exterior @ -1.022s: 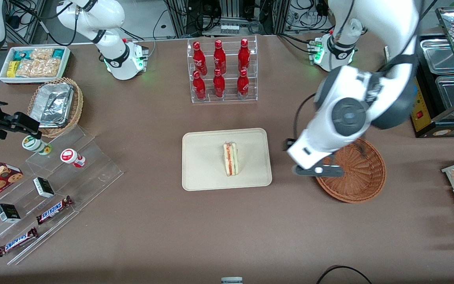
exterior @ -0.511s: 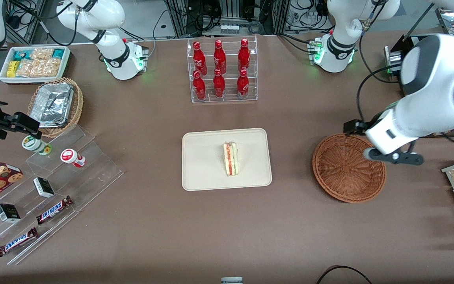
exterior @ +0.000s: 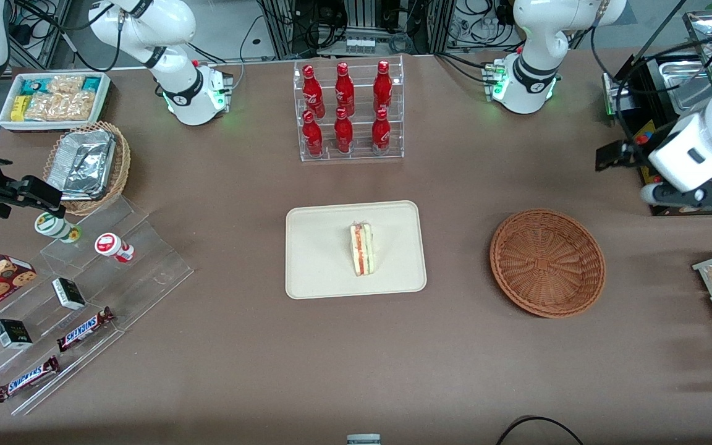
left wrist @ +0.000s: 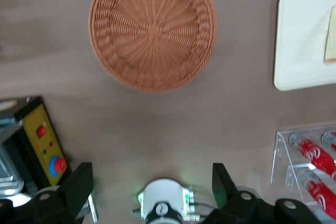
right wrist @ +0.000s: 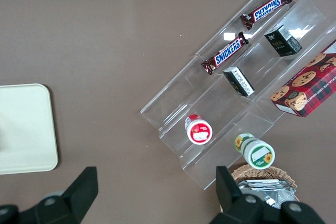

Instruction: Place sandwich from basket to tray

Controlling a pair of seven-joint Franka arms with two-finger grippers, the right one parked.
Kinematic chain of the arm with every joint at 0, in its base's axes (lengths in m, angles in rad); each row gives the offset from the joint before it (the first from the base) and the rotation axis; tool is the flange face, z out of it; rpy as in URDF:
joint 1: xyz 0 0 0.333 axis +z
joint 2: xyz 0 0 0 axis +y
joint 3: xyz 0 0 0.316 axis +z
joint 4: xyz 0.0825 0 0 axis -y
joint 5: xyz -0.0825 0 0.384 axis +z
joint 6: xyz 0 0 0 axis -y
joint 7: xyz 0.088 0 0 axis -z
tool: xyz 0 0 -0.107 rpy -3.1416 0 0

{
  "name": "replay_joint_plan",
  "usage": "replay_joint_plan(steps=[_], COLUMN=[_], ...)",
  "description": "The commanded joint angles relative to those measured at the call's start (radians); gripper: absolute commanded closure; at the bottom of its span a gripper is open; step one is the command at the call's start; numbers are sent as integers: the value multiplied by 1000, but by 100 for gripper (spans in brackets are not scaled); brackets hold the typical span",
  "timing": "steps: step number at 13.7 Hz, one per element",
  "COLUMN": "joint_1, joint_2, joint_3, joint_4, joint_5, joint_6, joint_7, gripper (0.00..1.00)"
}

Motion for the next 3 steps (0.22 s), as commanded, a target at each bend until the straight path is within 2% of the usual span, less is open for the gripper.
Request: replay_joint_plan(steps=[1,3], joint_1=[28,28], joint_2=[-95,-113], joint_3=[-29,-29], joint_4=[-39,-35], joint_5=[16,19], joint_6=[-48,-62], joint_7=[12,12], gripper=[0,0])
